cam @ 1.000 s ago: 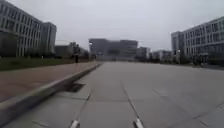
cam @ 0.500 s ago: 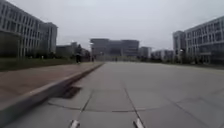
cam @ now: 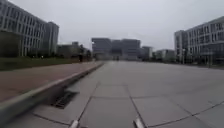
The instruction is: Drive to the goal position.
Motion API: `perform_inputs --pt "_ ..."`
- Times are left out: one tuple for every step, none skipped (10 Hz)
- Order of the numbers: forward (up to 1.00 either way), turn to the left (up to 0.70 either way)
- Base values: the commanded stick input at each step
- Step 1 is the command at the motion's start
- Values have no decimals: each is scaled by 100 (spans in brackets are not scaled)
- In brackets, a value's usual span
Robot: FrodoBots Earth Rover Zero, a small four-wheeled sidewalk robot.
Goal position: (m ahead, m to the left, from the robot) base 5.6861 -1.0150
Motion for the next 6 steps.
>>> perform_inputs --pt "70 -6" --pt "70 -15" --pt "70 -35" --pt "70 -35" --pt "70 -35" --pt "70 -35"
